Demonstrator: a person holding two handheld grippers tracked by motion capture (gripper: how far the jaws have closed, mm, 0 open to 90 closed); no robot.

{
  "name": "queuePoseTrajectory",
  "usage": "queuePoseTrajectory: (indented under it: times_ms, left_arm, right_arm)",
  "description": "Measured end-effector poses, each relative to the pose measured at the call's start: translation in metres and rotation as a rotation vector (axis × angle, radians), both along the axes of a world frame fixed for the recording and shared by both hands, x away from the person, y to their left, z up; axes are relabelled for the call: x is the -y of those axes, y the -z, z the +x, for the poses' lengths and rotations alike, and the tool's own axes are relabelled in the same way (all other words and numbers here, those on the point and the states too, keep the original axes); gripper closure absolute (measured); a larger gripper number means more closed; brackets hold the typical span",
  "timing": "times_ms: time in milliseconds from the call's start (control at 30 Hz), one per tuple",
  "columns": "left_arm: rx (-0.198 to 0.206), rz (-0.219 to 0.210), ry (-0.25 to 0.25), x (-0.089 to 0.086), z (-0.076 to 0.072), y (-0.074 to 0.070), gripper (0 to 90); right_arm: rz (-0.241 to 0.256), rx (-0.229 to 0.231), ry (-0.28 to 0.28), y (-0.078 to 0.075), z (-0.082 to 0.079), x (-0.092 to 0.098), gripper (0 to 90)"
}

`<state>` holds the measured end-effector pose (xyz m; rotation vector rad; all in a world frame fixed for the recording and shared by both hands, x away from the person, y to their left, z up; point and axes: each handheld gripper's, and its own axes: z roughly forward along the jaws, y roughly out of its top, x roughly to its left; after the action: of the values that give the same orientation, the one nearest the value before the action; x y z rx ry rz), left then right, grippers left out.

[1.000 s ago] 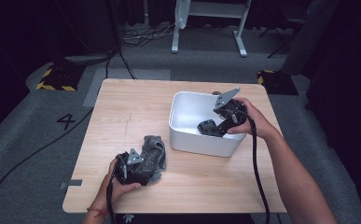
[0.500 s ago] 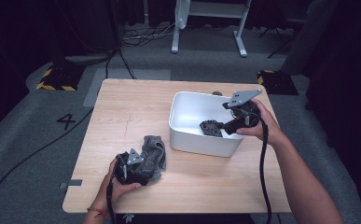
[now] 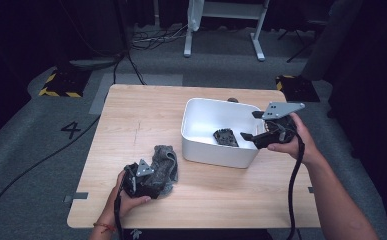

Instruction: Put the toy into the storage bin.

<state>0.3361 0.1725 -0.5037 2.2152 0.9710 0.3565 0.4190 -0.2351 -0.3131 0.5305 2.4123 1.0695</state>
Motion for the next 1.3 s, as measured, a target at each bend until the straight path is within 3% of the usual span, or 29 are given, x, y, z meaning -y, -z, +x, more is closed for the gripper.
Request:
queuePoseTrajectory:
  times_ms: [200, 667, 1300]
  left_arm:
    - [0.0, 0.0, 0.003, 0.0, 0.0, 0.0, 15.6]
    - [0.0, 0.0, 0.003, 0.0, 0.0, 0.0, 15.6]
    - [0.0, 0.0, 0.003, 0.0, 0.0, 0.0, 15.6]
  right_arm:
    - [0.019, 0.027, 0.024, 0.0, -0.012, 0.017, 20.2]
    - [0.038, 0.033, 0.038, 0.009, -0.04, 0.048, 20.0]
    - [0.005, 0.02, 0.064, 0.045, -0.063, 0.066, 19.6]
